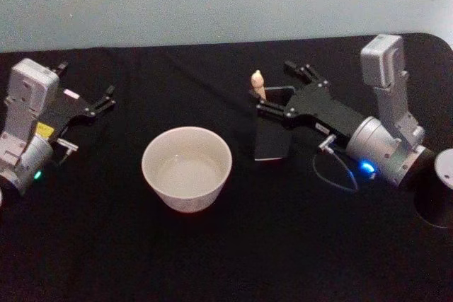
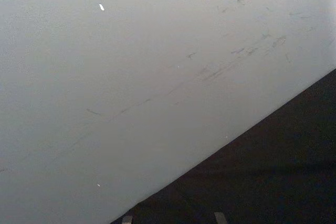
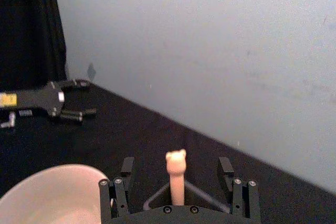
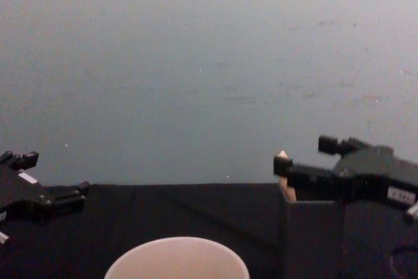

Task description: Pick up the stirring spoon with one hand, stir inside the cup, then place it back in its original position.

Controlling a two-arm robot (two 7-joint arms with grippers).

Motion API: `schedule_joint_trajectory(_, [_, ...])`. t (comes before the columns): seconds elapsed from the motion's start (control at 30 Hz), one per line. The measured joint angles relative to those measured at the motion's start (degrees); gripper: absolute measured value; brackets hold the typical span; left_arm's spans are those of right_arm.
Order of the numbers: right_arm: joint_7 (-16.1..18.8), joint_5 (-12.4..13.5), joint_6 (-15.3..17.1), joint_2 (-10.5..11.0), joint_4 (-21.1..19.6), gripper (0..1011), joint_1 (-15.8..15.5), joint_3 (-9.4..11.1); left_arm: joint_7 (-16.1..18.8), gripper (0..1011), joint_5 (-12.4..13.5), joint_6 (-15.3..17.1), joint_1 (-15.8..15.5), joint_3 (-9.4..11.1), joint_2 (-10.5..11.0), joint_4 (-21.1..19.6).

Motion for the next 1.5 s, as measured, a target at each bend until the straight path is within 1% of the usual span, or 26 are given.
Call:
schedule_joint_trajectory(0.1, [0.10, 0.73, -2.02, -0.21, -0.70, 1003, -0.23, 1.16, 0.00, 1001, 0.00, 0.00, 0.00, 0.00, 0.00, 0.00])
schedule_joint_trajectory(0.17, [-1.11, 1.16, -3.29, -0.76, -1.32, 1002, -0.54, 2.43, 0.00, 1001, 0.00, 0.00, 0.00, 0.00, 0.00, 0.00])
schedule_joint_trajectory(0.2, [-2.74, 1.14, -3.89, -1.38, -1.58, 1002, -0.81, 3.56, 0.00, 1001, 0.00, 0.00, 0.00, 0.00, 0.00, 0.00])
schedule_joint_trajectory(0.27, [-4.72, 0.56, -4.48, -2.02, -1.65, 1002, -1.08, 4.54, 0.00, 1001, 0.00, 0.00, 0.00, 0.00, 0.00, 0.00])
schedule_joint_trajectory(0.3, [-6.94, -0.51, -5.02, -2.72, -1.52, 1002, -1.36, 5.59, 0.00, 1001, 0.00, 0.00, 0.00, 0.00, 0.00, 0.00])
schedule_joint_trajectory(0.4, [-10.67, -2.62, -5.32, -3.71, -0.81, 1003, -1.79, 6.83, 0.00, 1001, 0.00, 0.00, 0.00, 0.00, 0.00, 0.00])
schedule_joint_trajectory(0.43, [-12.81, -3.88, -5.09, -4.23, -0.21, 1003, -2.08, 7.47, 0.00, 1001, 0.00, 0.00, 0.00, 0.00, 0.00, 0.00])
schedule_joint_trajectory(0.57, [-15.90, -6.66, -3.93, -4.87, 1.63, 1003, -2.72, 8.10, 0.00, 1001, 0.00, 0.00, 0.00, 0.00, 0.00, 0.00])
schedule_joint_trajectory(0.63, [-16.45, -7.72, -3.31, -5.00, 2.62, 1003, -2.99, 8.14, 0.00, 1001, 0.00, 0.00, 0.00, 0.00, 0.00, 0.00])
schedule_joint_trajectory(0.77, [-16.47, -8.94, -2.00, -5.20, 4.43, 1002, -3.28, 8.00, 0.00, 1001, 0.00, 0.00, 0.00, 0.00, 0.00, 0.00])
schedule_joint_trajectory(1.0, [-15.84, -10.26, -0.24, -5.86, 6.76, 1003, -3.09, 7.92, 0.00, 1001, 0.00, 0.00, 0.00, 0.00, 0.00, 0.00])
schedule_joint_trajectory(1.5, [-15.74, -10.27, -0.30, -5.78, 6.59, 1002, -3.06, 7.91, 0.00, 1001, 0.00, 0.00, 0.00, 0.00, 0.00, 0.00])
